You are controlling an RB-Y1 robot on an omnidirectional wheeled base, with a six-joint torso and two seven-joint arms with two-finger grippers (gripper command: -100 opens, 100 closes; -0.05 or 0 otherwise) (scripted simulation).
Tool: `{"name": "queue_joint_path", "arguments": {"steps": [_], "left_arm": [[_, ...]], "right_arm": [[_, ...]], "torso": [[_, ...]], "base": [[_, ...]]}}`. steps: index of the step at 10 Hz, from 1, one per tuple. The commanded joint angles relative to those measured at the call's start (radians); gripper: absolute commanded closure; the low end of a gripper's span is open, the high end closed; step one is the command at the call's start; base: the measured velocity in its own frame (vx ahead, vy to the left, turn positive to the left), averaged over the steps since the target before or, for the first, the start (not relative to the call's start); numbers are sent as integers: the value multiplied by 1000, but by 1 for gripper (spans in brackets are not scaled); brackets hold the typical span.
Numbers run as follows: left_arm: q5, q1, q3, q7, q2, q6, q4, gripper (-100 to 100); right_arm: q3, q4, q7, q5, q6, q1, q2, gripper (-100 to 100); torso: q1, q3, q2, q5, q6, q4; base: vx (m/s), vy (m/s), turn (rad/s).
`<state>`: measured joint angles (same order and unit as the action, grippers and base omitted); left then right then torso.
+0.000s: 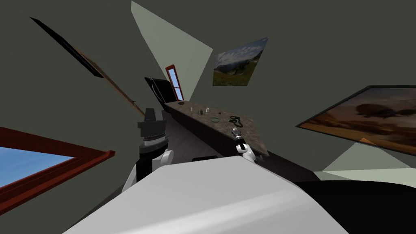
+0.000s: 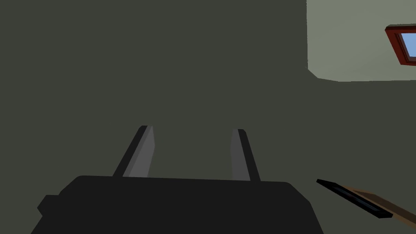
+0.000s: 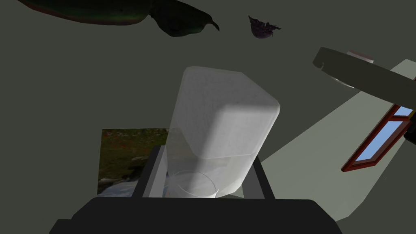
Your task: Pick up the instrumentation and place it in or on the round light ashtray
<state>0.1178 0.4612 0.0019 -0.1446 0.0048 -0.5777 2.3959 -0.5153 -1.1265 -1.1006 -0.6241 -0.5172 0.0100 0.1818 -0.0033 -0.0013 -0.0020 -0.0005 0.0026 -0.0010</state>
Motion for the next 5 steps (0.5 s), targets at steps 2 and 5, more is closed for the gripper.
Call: {"name": "queue_joint_path", "arguments": {"steps": [2, 5], "left_arm": [[0, 0, 0, 0, 0, 0, 0, 0], [0, 0, 0, 0, 0, 0, 0, 0]], "right_arm": [[52, -79, 15, -18, -8, 67, -32, 100], [95, -136, 29, -32, -15, 121, -53, 100]], "torso": [[0, -1, -2, 0, 0, 0], [2, -2, -3, 0, -3, -1]], "base": [[104, -33, -242], [79, -10, -131]]}}
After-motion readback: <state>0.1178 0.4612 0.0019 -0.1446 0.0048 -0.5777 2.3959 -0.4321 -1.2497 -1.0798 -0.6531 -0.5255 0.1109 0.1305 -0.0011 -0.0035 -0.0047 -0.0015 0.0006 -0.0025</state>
